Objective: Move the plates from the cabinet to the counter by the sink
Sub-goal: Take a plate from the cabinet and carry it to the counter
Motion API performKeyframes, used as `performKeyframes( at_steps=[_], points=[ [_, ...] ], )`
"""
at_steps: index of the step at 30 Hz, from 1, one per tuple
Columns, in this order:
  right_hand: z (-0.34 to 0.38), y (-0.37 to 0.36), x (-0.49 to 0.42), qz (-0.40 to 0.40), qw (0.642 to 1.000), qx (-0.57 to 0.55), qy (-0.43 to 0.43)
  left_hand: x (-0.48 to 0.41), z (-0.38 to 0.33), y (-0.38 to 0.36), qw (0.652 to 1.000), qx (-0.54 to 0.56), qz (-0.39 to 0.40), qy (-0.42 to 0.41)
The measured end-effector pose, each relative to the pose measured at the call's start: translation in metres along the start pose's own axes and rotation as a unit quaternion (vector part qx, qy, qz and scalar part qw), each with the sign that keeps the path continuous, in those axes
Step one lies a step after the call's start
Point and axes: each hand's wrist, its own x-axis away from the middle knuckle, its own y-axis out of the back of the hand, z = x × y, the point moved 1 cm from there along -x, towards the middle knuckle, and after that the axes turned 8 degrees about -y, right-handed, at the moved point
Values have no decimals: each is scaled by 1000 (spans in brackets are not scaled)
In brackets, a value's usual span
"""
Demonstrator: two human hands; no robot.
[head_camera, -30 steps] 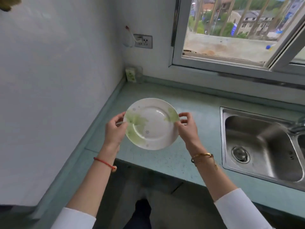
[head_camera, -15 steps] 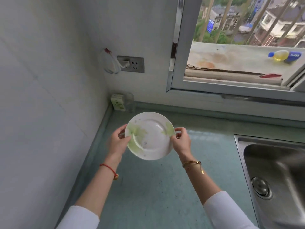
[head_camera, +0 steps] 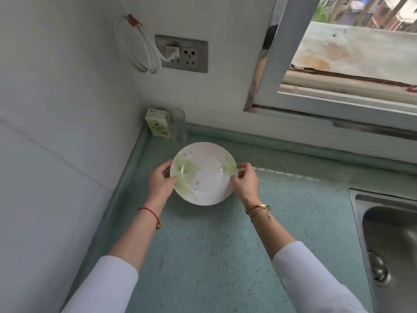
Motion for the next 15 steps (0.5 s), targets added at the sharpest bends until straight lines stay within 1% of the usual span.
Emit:
performKeyframes(
  at_steps=[6, 15],
  points=[
    [-5, -12, -9, 5, 1000, 22, -4, -9, 6, -4, 998, -57, -13, -29],
    [-7, -24, -12, 1, 999, 44, -3, -16, 13, -6, 993, -112, -16, -32]
  ],
)
